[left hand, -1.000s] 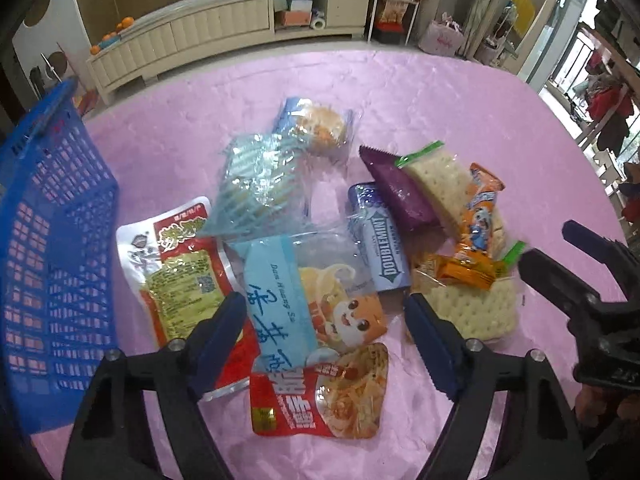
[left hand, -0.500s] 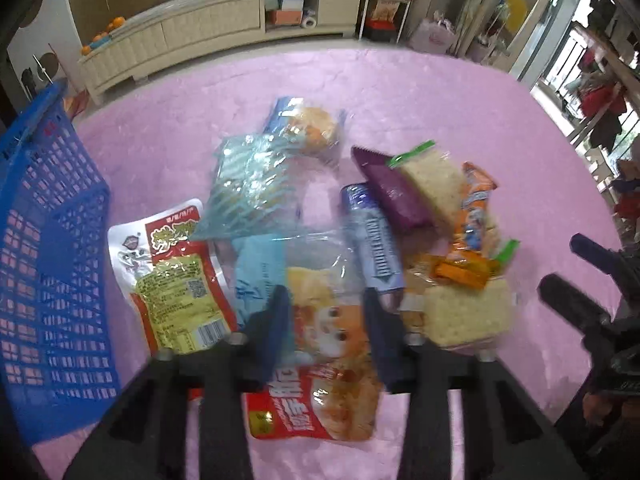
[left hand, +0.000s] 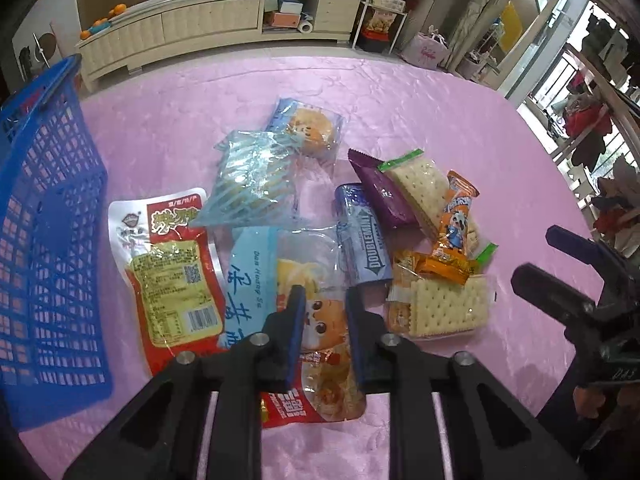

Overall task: Organize snacks
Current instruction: 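Move the left tool down to the blue-and-white snack bag, then grasp the blue-and-white bag with the left tool while the right tool grasps the orange wafer stick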

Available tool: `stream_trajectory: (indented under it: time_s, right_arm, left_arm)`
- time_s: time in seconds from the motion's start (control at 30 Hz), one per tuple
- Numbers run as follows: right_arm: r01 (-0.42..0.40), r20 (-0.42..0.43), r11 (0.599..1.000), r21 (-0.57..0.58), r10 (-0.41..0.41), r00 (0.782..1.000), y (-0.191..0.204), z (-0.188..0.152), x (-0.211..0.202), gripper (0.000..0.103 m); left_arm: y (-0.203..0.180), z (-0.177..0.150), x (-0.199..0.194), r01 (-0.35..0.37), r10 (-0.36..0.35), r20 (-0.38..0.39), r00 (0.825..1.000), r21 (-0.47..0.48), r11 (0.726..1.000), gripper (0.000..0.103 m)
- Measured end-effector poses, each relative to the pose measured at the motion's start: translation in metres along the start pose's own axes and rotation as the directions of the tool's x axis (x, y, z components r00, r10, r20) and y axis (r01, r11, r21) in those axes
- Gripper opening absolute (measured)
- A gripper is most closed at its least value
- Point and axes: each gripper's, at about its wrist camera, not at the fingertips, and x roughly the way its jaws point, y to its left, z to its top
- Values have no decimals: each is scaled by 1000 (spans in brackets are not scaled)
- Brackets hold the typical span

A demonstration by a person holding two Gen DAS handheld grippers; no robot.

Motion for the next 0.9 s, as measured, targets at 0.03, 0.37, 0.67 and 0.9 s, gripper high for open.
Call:
stream_trajectory:
  time_s: [0.03,0.37,0.67,0.9]
  right_arm:
    - [-2,-2,1000,4,2,1000,0,2,1,103]
    - [62,-37,998,27,-61,997,1,14,24,103]
    - [84,-112,989,122,-71,991,-2,25,50,92]
    - [118,-160,985,124,-98,982,0,27,68,61]
  left_arm:
    - [2,2,5,-18,18,-12,1000,-3,1000,43]
    - [26,12,16,-22,21,-36,999,-39,999,63]
    - [15,21,27,-19,19,-37,999,4,1000,65]
    - [18,27,31,11,-12,-58,998,-16,1000,65]
